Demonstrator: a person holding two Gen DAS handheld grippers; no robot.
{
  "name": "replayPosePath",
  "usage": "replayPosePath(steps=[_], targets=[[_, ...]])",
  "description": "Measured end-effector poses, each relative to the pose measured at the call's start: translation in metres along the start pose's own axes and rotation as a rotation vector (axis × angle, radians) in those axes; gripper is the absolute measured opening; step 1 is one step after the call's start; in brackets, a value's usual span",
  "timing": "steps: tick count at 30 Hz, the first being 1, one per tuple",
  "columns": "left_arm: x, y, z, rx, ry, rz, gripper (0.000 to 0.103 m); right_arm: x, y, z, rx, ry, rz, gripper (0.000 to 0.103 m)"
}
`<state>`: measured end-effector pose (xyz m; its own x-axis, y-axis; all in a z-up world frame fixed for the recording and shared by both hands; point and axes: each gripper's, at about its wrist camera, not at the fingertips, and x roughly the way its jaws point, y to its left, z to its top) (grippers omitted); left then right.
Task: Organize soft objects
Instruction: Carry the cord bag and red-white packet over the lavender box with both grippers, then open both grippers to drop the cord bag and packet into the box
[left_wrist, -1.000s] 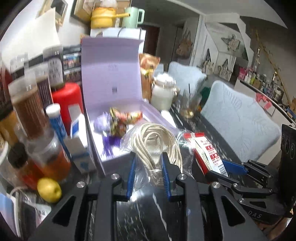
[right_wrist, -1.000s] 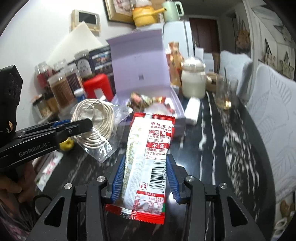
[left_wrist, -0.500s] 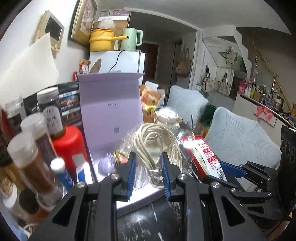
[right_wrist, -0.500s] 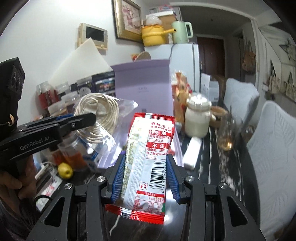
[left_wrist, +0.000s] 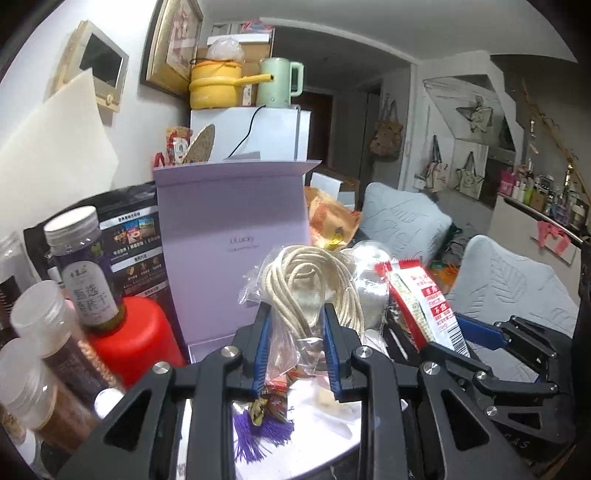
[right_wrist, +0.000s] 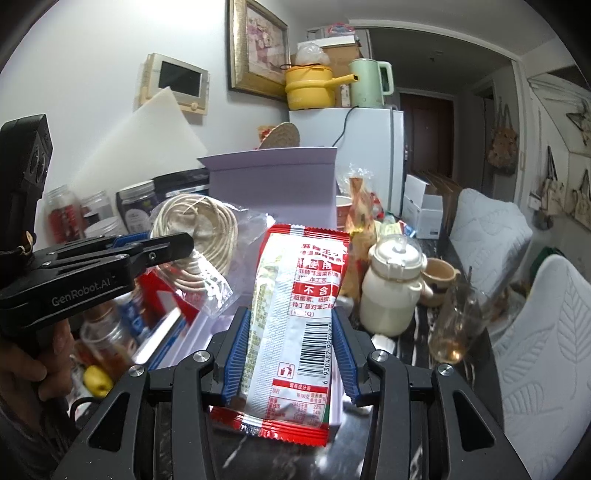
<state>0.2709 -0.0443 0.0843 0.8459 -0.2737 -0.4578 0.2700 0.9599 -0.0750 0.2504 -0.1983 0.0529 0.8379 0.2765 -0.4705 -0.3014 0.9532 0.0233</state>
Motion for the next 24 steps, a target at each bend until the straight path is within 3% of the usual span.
replayPosePath(steps=[10, 24], targets=[[0.055, 0.009, -0.02, -0.028, 0.103, 0.057, 0.025, 0.053, -0.017, 0.0, 0.0, 0.049, 0.003, 0.043], [0.099, 0.007, -0.07, -0.028, 0.272, 0.096, 0.025, 0.098, -0.013, -0.037, -0.022, 0.184, 0.025, 0.043]])
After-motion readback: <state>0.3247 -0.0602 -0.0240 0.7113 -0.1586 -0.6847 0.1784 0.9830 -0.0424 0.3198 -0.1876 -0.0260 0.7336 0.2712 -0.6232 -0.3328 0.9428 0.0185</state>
